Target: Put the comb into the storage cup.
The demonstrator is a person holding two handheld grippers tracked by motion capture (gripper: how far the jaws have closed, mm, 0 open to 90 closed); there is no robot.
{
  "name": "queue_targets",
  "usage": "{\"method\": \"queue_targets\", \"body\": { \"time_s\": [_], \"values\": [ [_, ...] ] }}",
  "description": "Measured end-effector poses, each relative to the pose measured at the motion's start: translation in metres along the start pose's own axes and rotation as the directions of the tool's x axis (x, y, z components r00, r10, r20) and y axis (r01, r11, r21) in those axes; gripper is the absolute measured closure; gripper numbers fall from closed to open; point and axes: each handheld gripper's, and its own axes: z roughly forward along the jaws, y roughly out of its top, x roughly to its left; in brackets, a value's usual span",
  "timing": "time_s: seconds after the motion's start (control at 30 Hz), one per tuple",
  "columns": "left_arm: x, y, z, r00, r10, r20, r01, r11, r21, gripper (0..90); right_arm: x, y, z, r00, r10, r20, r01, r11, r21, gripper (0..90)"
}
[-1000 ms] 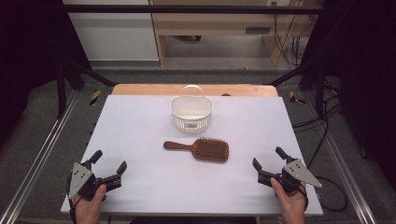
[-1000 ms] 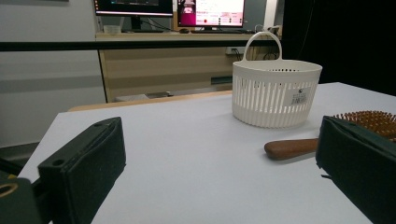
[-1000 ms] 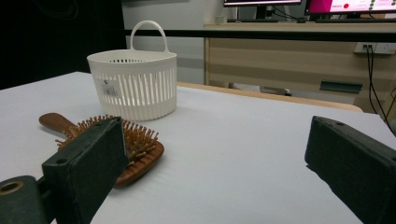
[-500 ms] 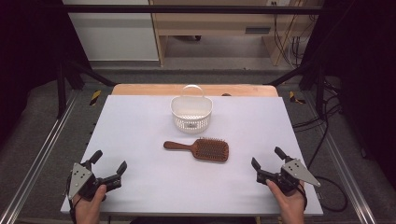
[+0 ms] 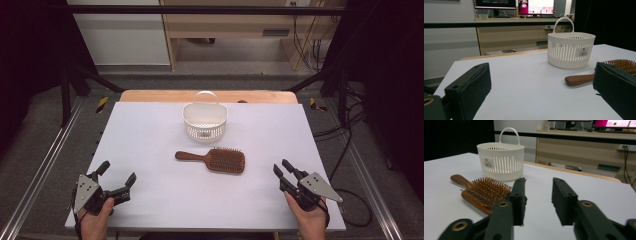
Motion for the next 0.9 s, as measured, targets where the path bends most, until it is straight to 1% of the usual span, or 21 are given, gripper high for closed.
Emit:
{"method": "queue_targets", "body": {
  "time_s": [0.1,0.13,0.2,0.23,0.27,0.33,0.37,0.4,0.43,0.47,0.5,0.53,0.57,0.6,0.63,0.67,0.7,0.73,0.83,0.87,0.9],
  "values": [
    [0.0,0.0,0.0,1.0,0.0,0.0,0.0,1.0,0.0,1.8,-0.001,0.0,-0.002,0.9999,0.001,0.01,-0.001,1.0,-0.012,72.0],
    [0.0,0.0,0.0,1.0,0.0,0.001,0.0,1.0,0.001,1.8,-0.001,0.0,-0.002,0.9999,0.001,0.01,-0.001,1.0,-0.012,72.0],
    [0.0,0.0,0.0,1.0,0.002,0.001,-0.002,1.0,0.003,1.8,-0.001,0.001,-0.003,0.9996,0.008,0.027,-0.008,1.0,-0.003,80.2],
    [0.0,0.0,0.0,1.0,0.003,0.001,-0.003,1.0,0.006,1.8,-0.001,0.001,-0.003,0.9996,0.008,0.027,-0.008,1.0,-0.003,80.2],
    [-0.001,-0.001,0.001,1.0,0.002,0.001,-0.002,1.0,0.008,1.9,-0.001,0.005,-0.004,0.998,0.058,0.028,-0.057,0.998,-0.023,86.1],
    [0.0,-0.001,0.001,1.0,0.001,0.001,-0.001,1.0,0.01,1.9,0.0,0.007,-0.004,0.9977,0.056,0.038,-0.056,0.998,-0.018,88.2],
    [-0.001,-0.002,0.001,1.0,0.002,0.003,-0.002,0.9999,0.012,1.9,0.005,0.013,0.0,0.9979,0.059,0.029,-0.059,0.998,0.004,90.0],
    [-0.001,-0.002,0.001,1.0,0.002,0.003,-0.002,0.9999,0.012,1.9,0.005,0.013,0.0,0.9979,0.059,0.029,-0.059,0.998,0.004,90.0],
    [-0.001,-0.002,0.001,1.0,0.002,0.005,-0.002,0.9999,0.015,1.9,0.012,0.02,0.006,0.9991,0.04,0.016,-0.041,0.997,0.059,90.0],
    [-0.001,-0.001,0.002,1.0,0.001,0.006,-0.001,0.9999,0.012,1.9,0.012,0.02,0.006,0.9991,0.04,0.016,-0.041,0.997,0.059,90.0],
    [-0.001,-0.001,0.001,1.0,0.001,0.007,-0.001,0.9999,0.01,1.9,0.016,0.023,0.01,0.9995,0.03,0.005,-0.03,0.996,0.085,90.0],
    [-0.001,0.0,0.001,1.0,0.001,0.008,-0.001,1.0,0.007,1.9,0.022,0.029,0.018,0.9994,0.026,-0.022,-0.023,0.99,0.142,90.0],
    [-0.001,0.0,0.001,1.0,0.001,0.008,-0.001,1.0,0.007,1.9,0.022,0.029,0.018,0.9994,0.026,-0.022,-0.023,0.99,0.142,90.0],
    [-0.002,0.0,0.001,0.9999,-0.001,0.011,0.001,1.0,0.006,1.9,0.028,0.034,0.029,0.9992,0.012,-0.039,-0.005,0.984,0.181,90.0],
    [-0.002,0.0,0.001,0.9999,-0.001,0.011,0.001,1.0,0.006,2.0,0.028,0.034,0.029,0.9992,0.012,-0.039,-0.005,0.984,0.181,90.0],
    [-0.002,0.0,0.001,0.9999,0.0,0.013,0.0,1.0,0.007,2.1,0.031,0.038,0.043,0.9983,0.013,-0.056,0.001,0.972,0.236,90.0],
    [-0.003,0.0,0.001,0.9999,0.001,0.015,-0.001,1.0,0.008,2.1,0.031,0.038,0.043,0.9983,0.013,-0.056,0.001,0.972,0.236,90.0],
    [-0.004,-0.001,0.002,0.9998,0.004,0.019,-0.004,0.9999,0.009,2.1,0.032,0.039,0.047,0.9983,0.012,-0.058,0.003,0.968,0.252,90.0],
    [-0.006,0.0,0.002,0.9994,0.02,0.027,-0.02,0.9997,0.013,2.1,0.034,0.041,0.063,0.9977,0.005,-0.068,0.017,0.95,0.312,90.0],
    [-0.007,0.001,0.003,0.9993,0.02,0.03,-0.021,0.9997,0.012,2.1,0.036,0.04,0.073,0.9974,-0.008,-0.071,0.033,0.935,0.354,90.0],
    [-0.007,0.001,0.003,0.9993,0.021,0.032,-0.022,0.9997,0.012,2.1,0.036,0.04,0.073,0.9974,-0.008,-0.071,0.033,0.935,0.354,90.0]
  ]
}}
